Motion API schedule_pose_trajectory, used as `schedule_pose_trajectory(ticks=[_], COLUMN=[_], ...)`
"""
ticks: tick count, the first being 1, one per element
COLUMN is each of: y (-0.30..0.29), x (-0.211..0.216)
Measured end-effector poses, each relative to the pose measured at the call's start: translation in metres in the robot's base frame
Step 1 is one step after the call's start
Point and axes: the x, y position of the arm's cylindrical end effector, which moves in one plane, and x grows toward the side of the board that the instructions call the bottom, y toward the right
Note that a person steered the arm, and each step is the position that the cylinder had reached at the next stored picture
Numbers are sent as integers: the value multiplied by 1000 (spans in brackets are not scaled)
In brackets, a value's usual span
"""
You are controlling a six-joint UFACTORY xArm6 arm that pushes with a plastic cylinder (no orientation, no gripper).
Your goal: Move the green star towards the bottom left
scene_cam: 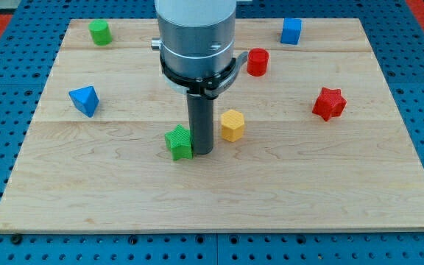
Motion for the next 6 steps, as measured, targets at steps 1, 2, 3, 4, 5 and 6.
schedule_pose_trajectory(ticks=[1,2,3,4,5,6], y=[8,8,8,8,7,0], x=[-11,-18,-20,-23,-25,-25])
